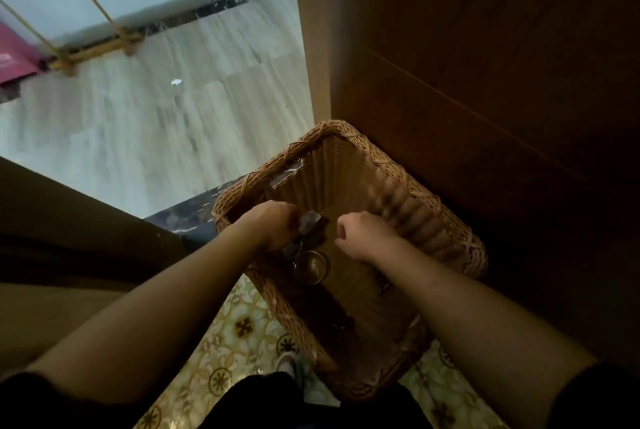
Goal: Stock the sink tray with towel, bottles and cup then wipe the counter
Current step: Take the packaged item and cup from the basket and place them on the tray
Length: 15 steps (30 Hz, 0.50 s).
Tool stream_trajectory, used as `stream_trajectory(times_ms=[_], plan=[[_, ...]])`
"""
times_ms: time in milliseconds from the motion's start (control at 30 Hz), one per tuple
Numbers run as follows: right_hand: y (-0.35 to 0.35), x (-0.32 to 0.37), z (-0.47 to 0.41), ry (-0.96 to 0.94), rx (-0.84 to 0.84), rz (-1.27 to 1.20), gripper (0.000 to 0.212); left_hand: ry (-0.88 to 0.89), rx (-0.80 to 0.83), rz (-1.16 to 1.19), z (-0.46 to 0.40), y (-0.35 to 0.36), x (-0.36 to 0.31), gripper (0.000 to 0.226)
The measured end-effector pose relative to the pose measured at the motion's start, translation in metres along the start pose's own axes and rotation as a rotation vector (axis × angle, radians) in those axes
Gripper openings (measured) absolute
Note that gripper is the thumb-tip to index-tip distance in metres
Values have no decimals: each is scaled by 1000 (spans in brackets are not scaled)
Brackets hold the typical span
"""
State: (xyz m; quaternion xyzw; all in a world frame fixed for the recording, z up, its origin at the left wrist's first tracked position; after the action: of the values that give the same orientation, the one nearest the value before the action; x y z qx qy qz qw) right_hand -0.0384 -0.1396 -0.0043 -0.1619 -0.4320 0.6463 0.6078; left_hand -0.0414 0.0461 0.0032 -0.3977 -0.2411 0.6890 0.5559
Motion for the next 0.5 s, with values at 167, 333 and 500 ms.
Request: stream_trajectory(times_ms=[167,333,500], plan=[[39,-11,-50,27,143,-38,20,-177,166,8,-53,37,-1,40],[90,-20,-91,111,255,-108,32,-426,222,237,-95,89,19,45],[135,-28,-127,205,253,-232,34,-627,135,369,-118,126,37,46]])
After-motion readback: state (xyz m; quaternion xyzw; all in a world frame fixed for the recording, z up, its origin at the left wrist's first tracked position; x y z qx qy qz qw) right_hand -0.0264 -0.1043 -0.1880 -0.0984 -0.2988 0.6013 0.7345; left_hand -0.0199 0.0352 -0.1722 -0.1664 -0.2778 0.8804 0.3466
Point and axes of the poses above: each hand's wrist, its own z-axis away from the middle knuckle, its own y-axis out of the palm, x = y × z, the point moved 3 cm from there along -z, towards the middle knuckle, and after that the axes turned 6 degrees about z, right-handed, at the moved point
